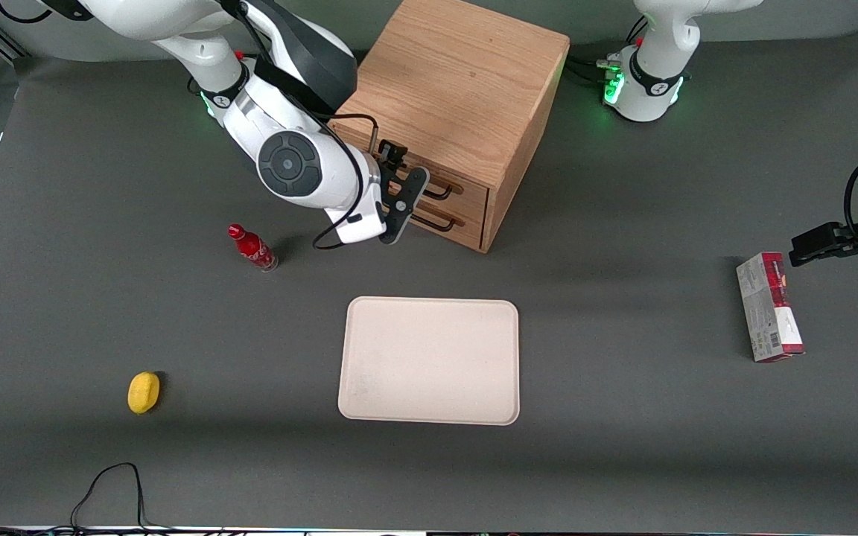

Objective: Open upper drawer
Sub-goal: 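Hook the right gripper onto the upper drawer's black bar handle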

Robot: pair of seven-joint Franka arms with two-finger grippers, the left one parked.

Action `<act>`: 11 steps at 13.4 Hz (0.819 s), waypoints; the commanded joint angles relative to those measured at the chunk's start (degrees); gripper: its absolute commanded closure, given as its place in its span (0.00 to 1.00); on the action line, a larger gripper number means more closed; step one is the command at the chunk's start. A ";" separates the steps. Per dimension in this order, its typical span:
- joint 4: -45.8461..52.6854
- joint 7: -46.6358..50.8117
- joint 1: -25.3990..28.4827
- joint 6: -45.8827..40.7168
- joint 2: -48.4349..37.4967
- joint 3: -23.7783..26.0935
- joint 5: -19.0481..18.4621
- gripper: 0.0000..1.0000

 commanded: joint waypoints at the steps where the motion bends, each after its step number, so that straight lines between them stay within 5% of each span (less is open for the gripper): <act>1: -2.23 -1.23 0.21 3.26 -0.07 0.41 -1.04 0.00; 11: -3.82 -1.41 0.48 7.93 2.12 0.41 -7.01 0.00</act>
